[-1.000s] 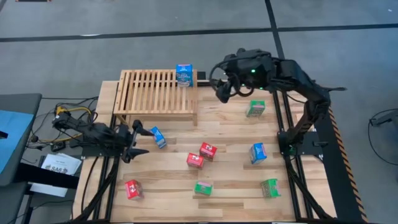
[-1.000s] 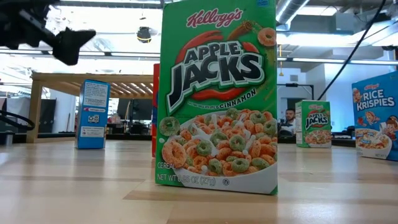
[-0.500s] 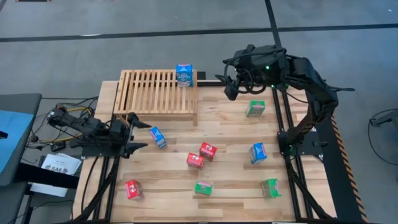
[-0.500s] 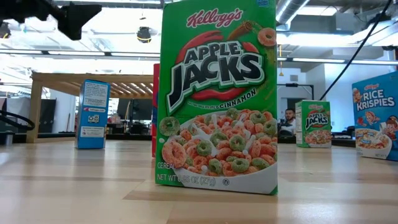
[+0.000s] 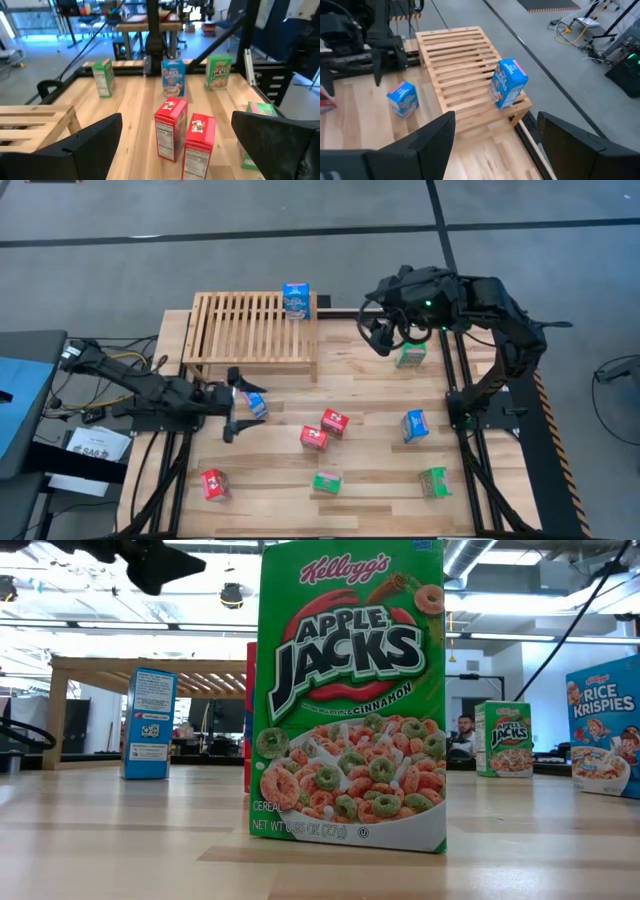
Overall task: Stack cereal on shelf
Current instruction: Put the middle red cereal box on the shelf
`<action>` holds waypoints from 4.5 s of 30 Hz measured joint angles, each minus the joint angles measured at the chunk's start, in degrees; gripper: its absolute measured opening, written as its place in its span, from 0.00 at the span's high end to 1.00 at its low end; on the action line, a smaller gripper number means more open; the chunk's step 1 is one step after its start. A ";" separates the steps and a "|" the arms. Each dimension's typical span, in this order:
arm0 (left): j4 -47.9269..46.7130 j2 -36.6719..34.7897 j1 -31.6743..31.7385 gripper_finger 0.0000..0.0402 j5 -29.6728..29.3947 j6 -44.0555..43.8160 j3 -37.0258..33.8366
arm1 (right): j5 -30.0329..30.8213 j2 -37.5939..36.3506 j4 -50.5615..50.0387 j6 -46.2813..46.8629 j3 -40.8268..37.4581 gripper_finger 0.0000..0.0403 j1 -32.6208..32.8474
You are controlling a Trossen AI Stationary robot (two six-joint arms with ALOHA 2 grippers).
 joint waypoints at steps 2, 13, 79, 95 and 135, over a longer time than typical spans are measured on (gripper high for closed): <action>0.17 3.26 0.89 0.08 0.10 -1.02 1.61 | 0.00 -0.01 -1.25 0.53 0.04 0.24 0.81; 4.33 16.12 5.18 0.08 7.75 -1.65 5.02 | 5.00 0.09 -6.95 3.90 0.00 0.24 5.91; 10.48 46.76 8.72 0.38 21.11 -4.23 14.20 | 6.08 0.09 -8.53 6.28 0.00 0.24 8.90; 10.50 46.74 8.72 0.47 21.15 -4.53 14.16 | 6.08 0.09 -8.96 6.23 0.00 0.24 8.90; 1.42 32.22 9.52 0.47 21.66 -3.11 14.11 | 6.05 0.09 -10.45 6.87 0.00 0.24 8.90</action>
